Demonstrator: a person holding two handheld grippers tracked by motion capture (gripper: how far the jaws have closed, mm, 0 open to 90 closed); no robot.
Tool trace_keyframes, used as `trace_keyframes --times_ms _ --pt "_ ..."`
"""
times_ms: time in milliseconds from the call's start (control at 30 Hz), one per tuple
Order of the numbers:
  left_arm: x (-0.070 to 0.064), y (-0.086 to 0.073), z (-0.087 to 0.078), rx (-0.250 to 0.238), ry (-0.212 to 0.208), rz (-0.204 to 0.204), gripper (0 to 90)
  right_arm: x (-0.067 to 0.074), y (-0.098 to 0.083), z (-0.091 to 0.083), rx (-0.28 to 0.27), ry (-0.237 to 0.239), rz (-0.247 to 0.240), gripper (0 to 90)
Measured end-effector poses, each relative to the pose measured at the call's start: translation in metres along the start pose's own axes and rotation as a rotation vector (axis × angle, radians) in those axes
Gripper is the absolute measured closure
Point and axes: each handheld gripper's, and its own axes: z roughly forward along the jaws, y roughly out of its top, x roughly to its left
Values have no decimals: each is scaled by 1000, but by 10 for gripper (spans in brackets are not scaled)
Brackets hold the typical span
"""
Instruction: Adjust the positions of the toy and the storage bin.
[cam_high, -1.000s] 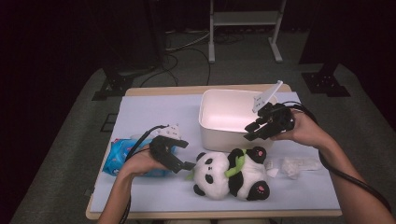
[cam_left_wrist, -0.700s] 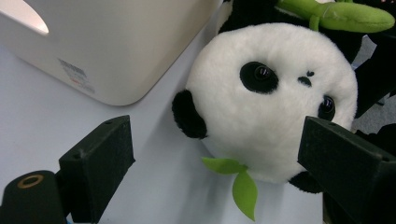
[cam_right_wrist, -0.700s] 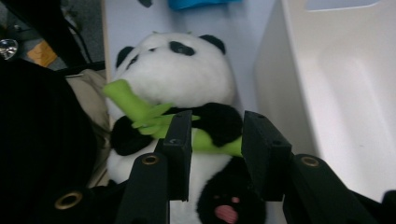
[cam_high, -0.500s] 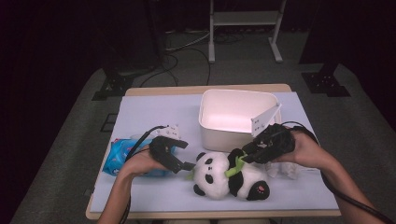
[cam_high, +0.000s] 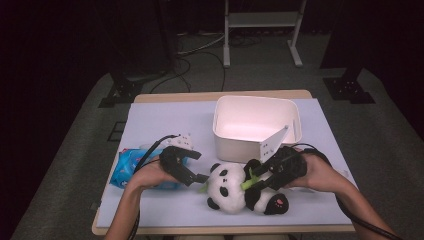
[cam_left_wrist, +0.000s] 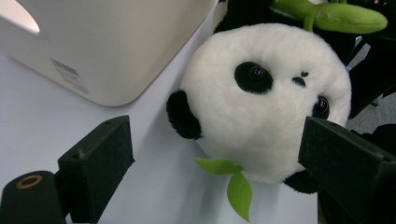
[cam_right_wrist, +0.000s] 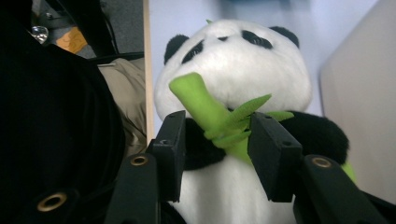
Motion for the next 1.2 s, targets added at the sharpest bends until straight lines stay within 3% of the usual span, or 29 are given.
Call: trace_keyframes --times_ms 400,733,967,1167,1200 --pt "2 -1 -2 -5 4 -6 91 1 10 20 51 18 -42 514" --pt "2 -1 -3 -11 6 -9 91 -4 14 21 66 -40 -39 651" --pt "2 -2 -4 -14 6 -9 92 -9 17 21 90 -81 -7 702" --pt "2 -2 -4 -16 8 -9 91 -9 19 23 98 -86 -16 735" --pt "2 -2 -4 -16 7 -8 91 -9 19 22 92 -106 -27 738"
